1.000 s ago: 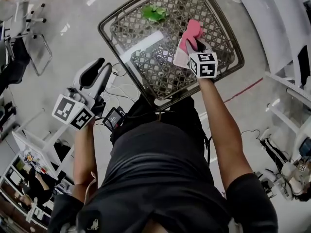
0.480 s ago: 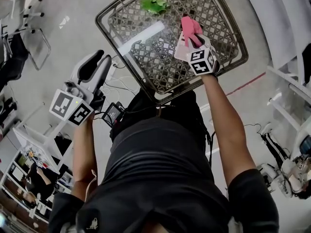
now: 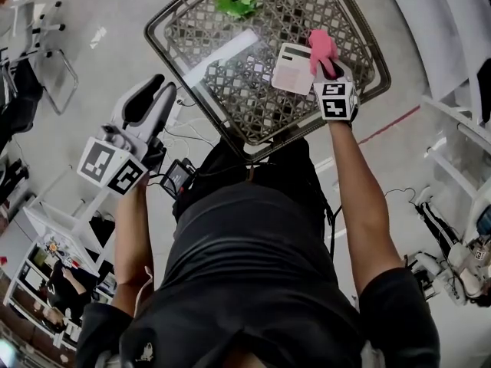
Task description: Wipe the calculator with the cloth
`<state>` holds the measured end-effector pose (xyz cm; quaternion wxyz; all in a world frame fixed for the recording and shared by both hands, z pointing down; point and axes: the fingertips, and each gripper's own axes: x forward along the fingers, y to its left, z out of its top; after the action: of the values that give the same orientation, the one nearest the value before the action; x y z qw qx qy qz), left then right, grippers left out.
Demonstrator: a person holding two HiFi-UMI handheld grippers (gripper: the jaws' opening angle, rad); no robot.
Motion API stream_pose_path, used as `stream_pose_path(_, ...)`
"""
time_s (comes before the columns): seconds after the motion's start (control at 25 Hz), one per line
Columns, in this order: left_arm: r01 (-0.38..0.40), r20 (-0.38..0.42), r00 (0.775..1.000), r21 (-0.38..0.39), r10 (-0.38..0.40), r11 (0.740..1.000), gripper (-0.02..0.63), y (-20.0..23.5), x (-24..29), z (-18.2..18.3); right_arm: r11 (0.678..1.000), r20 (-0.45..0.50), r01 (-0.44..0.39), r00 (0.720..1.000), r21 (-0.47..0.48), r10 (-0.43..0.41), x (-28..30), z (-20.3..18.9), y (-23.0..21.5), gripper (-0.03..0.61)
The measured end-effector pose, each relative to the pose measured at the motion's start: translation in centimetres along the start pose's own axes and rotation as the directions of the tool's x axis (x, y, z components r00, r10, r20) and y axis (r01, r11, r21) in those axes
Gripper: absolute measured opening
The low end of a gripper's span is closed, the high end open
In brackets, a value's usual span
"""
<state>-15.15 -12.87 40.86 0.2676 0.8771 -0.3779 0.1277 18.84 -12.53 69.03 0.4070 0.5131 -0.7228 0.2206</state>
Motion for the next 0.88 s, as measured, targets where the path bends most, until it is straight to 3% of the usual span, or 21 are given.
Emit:
stream_pose_path(0.12,0.002,0.001,1.0,0.001,-0.002,1.0,0.17,-0.1,0.1,0.1,0.987,0.015,0.014,1.0,0.159,-0.016,-0.3,-0.4,-0.4,0.086)
stream_pose_path(0.24,0.0,0.001,1.0,0.002,0.0,1.0,0.17,0.1,0.0,0.1,0.948,0.033,0.02,0.999,0.319,-0.032,-0.2,-0.5,0.1,0.086)
stream_pose_path(0.36,-0.002,0.001,1.0,0.0,0.002,1.0,0.17,0.3,-0.2,-0.1,0.92,0.041,0.03,0.998,0.392,-0.05,0.0,-0.3,0.9,0.086)
stream_pose_path(0.64,-0.012,0.005,1.0,-0.005,0.012,1.0,0.17,1.0,-1.1,-0.5,0.934,0.059,0.007,0.998,0.357,-0.031,0.6,1.7,4.5,0.086)
stream_pose_path(0.88,-0.029,0.009,1.0,-0.011,0.029,1.0,0.17,1.6,-2.2,-0.9,0.963,0.071,-0.095,0.994,0.254,0.079,1.8,3.1,9.9,0.086)
